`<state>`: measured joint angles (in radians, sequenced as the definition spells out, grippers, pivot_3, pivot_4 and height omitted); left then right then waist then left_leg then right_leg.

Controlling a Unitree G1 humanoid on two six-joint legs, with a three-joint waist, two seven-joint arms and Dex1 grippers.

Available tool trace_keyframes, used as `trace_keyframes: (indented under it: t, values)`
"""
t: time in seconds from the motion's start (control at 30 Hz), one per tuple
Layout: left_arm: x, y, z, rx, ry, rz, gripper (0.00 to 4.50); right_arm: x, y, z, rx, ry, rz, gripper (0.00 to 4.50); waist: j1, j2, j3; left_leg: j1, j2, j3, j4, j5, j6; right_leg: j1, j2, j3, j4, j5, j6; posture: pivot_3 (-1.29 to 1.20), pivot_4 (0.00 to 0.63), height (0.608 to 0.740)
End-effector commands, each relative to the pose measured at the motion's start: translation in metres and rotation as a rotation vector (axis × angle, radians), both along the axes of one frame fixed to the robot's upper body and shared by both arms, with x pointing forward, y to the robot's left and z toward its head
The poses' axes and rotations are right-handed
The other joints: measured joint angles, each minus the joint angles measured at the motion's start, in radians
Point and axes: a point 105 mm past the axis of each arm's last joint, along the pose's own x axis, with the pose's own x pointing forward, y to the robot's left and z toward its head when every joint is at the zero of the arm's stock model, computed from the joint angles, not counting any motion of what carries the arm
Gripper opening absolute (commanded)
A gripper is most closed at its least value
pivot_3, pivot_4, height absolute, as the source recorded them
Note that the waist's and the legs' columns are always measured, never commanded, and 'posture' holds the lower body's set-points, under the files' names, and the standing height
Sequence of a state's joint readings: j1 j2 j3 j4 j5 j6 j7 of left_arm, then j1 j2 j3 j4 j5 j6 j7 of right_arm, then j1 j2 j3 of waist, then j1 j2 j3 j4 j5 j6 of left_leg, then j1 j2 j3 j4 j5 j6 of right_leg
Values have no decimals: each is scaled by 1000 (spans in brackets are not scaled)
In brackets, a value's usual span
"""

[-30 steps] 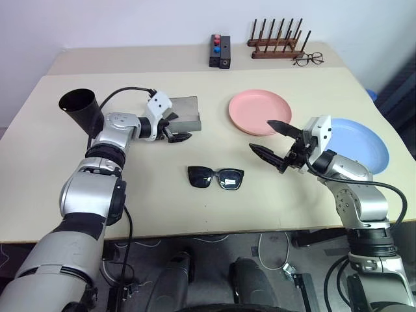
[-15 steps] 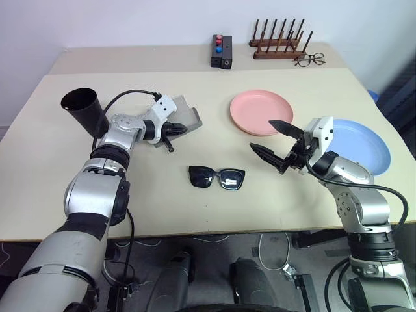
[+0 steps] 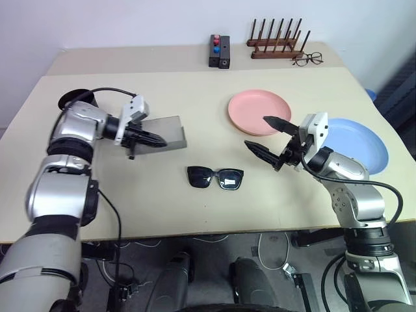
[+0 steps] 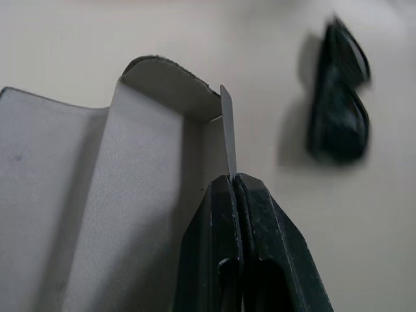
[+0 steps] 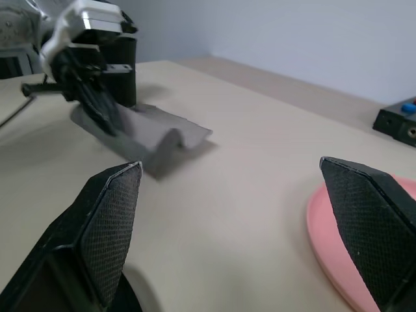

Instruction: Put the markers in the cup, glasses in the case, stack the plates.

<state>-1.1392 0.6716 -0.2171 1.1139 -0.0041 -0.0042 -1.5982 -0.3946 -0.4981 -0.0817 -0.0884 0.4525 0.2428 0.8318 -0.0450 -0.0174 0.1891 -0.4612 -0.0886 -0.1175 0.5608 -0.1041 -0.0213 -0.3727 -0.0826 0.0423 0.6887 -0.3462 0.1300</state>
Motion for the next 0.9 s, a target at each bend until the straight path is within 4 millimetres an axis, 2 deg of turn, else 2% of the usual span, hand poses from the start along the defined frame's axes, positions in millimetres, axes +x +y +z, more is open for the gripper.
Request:
trace_keyframes:
  t: [0.03,0.3,0.5,0.73,0.9]
  values:
    - [-17,4,5,35,-11,-84,12,0,3,13,5,-45,16,4497,1,0,0,0,0,0,0,0,0,0,0,0,0,0,0,0,150,740]
    - [-67,9,-10,54,78,-229,12,1,9,16,8,-42,38,4497,3,0,0,0,0,-1,0,0,0,0,-2,0,-1,0,-1,0,150,740]
    - [-86,8,-20,49,124,-269,12,1,9,18,5,-43,39,4497,2,1,0,0,0,0,0,0,0,0,-3,0,-1,0,-1,0,150,740]
    - [-82,1,-22,-18,127,-205,12,0,10,19,1,-39,43,4497,3,1,0,0,0,0,0,0,0,0,-1,0,-1,0,-1,0,150,740]
    - [-85,3,-26,7,138,-166,12,1,10,15,4,-31,47,4497,1,1,0,0,0,0,-1,0,0,-1,-1,1,0,0,-1,0,150,740]
